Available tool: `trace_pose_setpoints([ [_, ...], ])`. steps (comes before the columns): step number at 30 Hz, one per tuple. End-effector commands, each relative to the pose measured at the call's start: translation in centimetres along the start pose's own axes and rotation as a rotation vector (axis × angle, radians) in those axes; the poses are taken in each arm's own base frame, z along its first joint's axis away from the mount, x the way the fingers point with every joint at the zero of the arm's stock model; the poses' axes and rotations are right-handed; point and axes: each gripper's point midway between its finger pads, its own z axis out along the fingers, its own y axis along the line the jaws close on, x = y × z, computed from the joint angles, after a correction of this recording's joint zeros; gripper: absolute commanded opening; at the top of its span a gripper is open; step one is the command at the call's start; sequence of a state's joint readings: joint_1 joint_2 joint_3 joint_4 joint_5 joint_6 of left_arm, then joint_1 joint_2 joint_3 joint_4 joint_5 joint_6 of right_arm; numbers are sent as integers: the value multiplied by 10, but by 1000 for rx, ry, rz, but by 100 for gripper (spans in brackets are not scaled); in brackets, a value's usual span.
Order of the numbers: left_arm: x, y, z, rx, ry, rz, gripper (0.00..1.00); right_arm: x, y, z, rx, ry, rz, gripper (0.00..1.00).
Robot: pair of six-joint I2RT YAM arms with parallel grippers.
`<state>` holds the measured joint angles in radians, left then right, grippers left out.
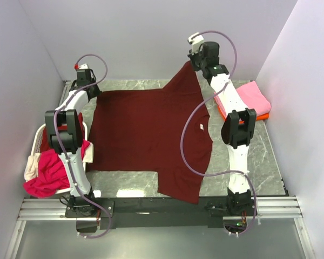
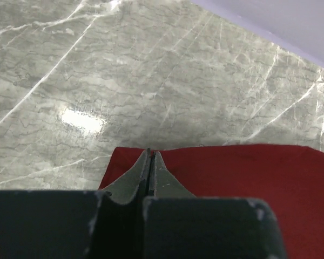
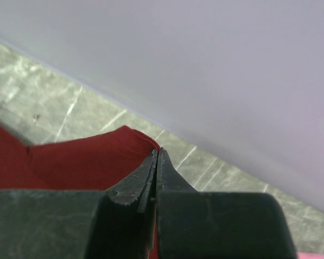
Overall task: Fold and stack the t-shirts
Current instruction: Fold the tshirt
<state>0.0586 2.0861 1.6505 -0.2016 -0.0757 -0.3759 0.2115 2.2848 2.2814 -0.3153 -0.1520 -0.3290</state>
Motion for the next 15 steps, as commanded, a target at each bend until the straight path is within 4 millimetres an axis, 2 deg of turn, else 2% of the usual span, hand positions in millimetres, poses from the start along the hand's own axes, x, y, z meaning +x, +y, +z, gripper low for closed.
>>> trace_pose_setpoints([
  [1,-26,-13,-15,42,-61,34,0,-38,-9,-17,33,-87,10,0],
  [6,-32,-4,-5,30,-58,28,0,-28,7,-14,9,-60,-3,0],
  [11,-43,-10,9,63,-57,46,0,-21,13,-14,-13,-39,-5,0],
  [13,-41,-11,17,68,-49,53,0,-8,18,-14,-32,-18,-12,0],
  [14,-39,-11,21,67,-44,54,0,-13,18,-20,-33,-29,-13,0],
  [15,-38,-11,23,65,-39,55,0,-3,22,-21,-43,-13,-9,0],
])
